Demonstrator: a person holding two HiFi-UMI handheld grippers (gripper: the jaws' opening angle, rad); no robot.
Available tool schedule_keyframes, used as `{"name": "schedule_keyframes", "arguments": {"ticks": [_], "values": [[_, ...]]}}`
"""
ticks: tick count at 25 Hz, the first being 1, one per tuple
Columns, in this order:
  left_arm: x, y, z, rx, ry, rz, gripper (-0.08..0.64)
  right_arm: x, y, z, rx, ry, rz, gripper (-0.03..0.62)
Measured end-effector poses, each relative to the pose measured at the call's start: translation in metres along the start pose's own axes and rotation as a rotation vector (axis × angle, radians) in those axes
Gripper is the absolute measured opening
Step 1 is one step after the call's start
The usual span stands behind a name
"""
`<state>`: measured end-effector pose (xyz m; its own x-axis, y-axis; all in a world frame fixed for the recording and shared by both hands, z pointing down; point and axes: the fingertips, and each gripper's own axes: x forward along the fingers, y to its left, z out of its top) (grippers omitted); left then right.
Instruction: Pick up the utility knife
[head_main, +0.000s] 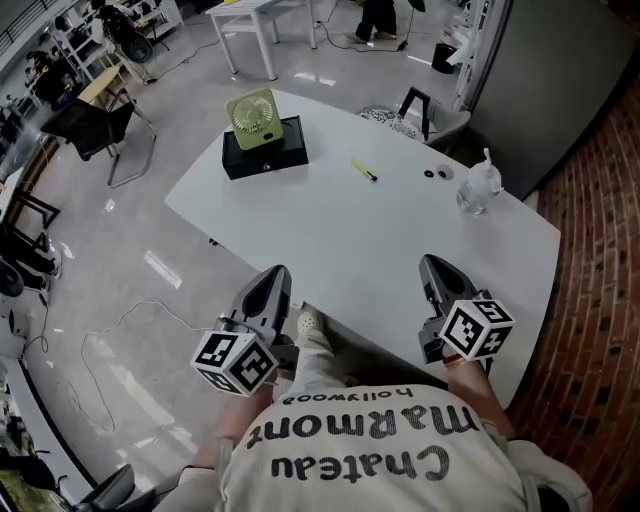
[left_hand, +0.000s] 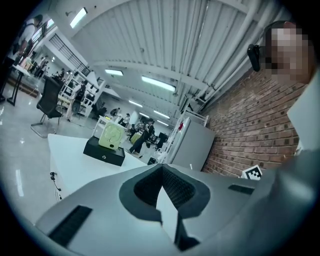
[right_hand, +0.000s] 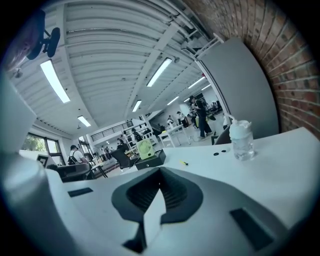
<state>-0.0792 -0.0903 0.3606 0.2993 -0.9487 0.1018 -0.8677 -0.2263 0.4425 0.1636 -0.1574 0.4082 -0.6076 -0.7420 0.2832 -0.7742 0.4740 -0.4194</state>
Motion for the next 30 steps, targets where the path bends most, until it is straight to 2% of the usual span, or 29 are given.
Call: {"name": "schedule_keyframes", "arguments": {"ticks": [6,15,19,26,30], "values": [[0.039,0.023,0.019,0.012,0.008,-0.02,0.002,0.04,-0.006,0.01,0.007,0.006,-0.014,0.003],[0.113,0.061,0.07,0.036,0.014,-0.106,0.002,0.111,-0.005,0.053,0.026,-0.038,-0.05,0.003],[0.145,0.083,0.088,0.051,0.045,-0.137,0.002,0.145,-0.008,0.066,0.035,-0.049,-0.081,0.003],[0.197,0.133,0.073,0.02,0.144,-0.189,0.002,0.206,-0.033,0.049,0.036,-0.021,-0.154,0.003],[0.221,0.153,0.054,0.024,0.207,-0.212,0.002,0.232,-0.055,0.025,0.016,0.04,-0.203,0.003]]}}
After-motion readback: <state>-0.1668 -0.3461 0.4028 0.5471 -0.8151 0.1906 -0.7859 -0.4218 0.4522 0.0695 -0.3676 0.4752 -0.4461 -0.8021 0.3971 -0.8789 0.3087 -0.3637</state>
